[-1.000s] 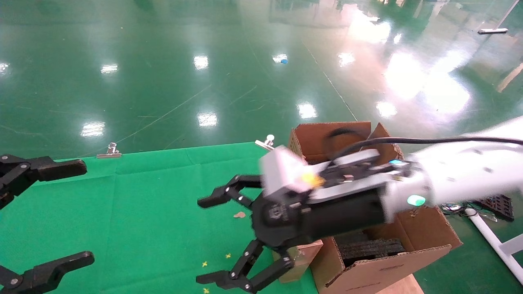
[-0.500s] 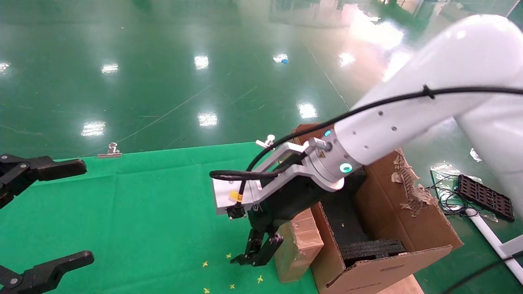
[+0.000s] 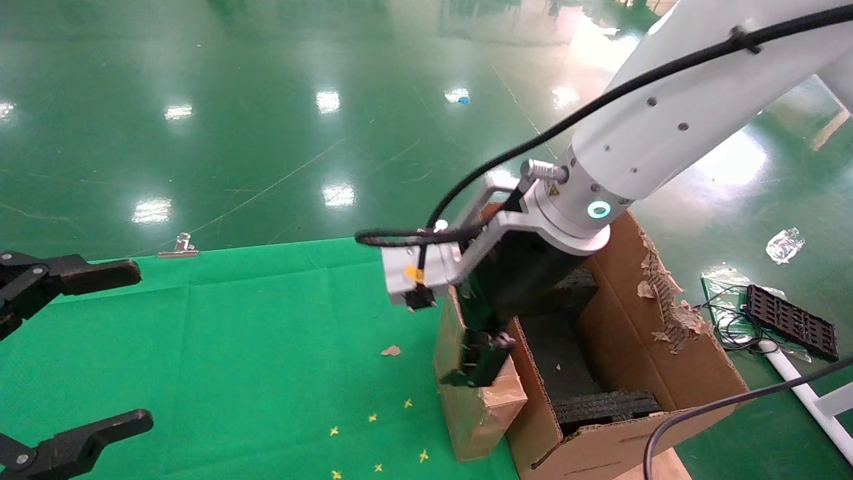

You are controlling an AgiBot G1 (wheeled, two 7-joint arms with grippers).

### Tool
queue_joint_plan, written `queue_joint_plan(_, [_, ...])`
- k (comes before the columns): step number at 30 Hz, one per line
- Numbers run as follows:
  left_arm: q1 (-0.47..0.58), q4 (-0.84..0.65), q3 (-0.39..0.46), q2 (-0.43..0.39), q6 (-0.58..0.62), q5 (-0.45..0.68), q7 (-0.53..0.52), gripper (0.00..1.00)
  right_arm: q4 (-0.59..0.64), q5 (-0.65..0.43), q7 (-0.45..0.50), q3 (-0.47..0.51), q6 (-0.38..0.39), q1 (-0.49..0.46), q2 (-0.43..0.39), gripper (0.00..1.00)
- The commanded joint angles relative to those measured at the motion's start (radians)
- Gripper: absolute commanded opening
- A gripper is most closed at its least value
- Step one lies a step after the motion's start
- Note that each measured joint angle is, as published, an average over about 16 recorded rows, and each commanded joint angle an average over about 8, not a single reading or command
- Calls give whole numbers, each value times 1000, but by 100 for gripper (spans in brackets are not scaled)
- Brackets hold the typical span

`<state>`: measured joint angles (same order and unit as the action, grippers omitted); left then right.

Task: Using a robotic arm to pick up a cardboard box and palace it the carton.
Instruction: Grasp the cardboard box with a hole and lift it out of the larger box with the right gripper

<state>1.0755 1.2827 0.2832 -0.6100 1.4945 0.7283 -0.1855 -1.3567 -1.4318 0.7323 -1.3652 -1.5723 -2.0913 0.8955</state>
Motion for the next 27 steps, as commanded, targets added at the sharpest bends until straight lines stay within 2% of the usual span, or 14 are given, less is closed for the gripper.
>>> queue_joint_plan(1, [0, 0, 0, 0, 0, 0, 0, 100, -1, 0, 8, -63, 4, -34, 5, 100])
queue_joint_plan(9, [0, 0, 1, 0, 0, -1, 0, 100, -1, 0, 42, -154, 33, -59, 5, 100])
queue_joint_plan(21, [0, 0, 2, 1, -1, -1, 1, 100, 1, -14, 91, -202, 61, -65, 10, 100])
queue_joint_plan(24, [0, 0, 2, 1, -1, -1, 1, 100, 4, -7, 136, -200, 63, -84, 5, 100])
queue_joint_plan(27, [0, 0, 2, 1, -1, -1, 1, 100, 14, 11, 229, -195, 56, -110, -4, 100])
